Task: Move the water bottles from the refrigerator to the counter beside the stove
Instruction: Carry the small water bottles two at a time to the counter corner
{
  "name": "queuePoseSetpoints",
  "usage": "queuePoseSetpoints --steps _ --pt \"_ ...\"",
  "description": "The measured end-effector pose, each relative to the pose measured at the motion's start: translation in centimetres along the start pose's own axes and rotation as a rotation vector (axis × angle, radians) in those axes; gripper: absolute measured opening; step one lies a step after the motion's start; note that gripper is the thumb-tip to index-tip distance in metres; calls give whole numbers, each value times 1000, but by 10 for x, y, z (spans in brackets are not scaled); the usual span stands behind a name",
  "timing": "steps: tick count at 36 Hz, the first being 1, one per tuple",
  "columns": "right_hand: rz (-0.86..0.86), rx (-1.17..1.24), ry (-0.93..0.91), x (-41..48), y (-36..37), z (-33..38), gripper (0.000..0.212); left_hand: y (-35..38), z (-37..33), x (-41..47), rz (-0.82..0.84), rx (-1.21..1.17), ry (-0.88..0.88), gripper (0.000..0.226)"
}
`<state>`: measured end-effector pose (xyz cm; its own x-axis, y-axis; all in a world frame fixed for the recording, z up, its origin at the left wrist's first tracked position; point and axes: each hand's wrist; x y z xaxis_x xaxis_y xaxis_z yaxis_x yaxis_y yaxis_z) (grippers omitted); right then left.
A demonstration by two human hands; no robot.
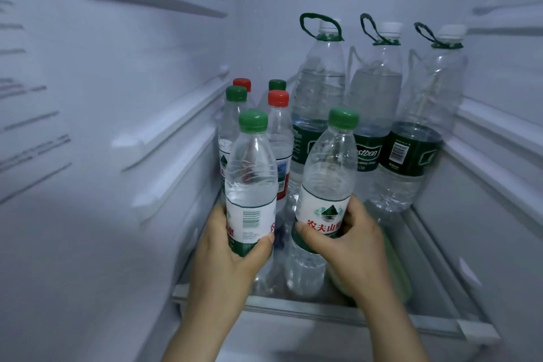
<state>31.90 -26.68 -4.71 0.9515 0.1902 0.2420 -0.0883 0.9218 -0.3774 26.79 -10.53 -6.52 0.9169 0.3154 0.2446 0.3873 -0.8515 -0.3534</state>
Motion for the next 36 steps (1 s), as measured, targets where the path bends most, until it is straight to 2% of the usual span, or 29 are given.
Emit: queuePoseSetpoints --steps 8,17,25,36 --pt "-8 21 -12 -37 -13 17 44 -11 -13 -39 3 -88 -41 53" --pt "10 44 -57 -76 -17 34 43 -24 -30 -81 31 -141 18 51" --pt "-79 2 -71 -127 -20 58 45 -42 -44 -111 81 -171 76 44" --pt "-248 -7 3 -230 -14 90 44 -68 -49 -169 304 -133 150 44"
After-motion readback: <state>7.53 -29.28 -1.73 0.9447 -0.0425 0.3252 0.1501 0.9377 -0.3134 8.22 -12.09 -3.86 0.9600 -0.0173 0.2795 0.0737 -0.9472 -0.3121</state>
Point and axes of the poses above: each hand's wrist, its own x-axis towards the middle knuckle, its own y-axis out of the palm, z = x × y, and after that the axes turned 10 degrees about z, right-handed
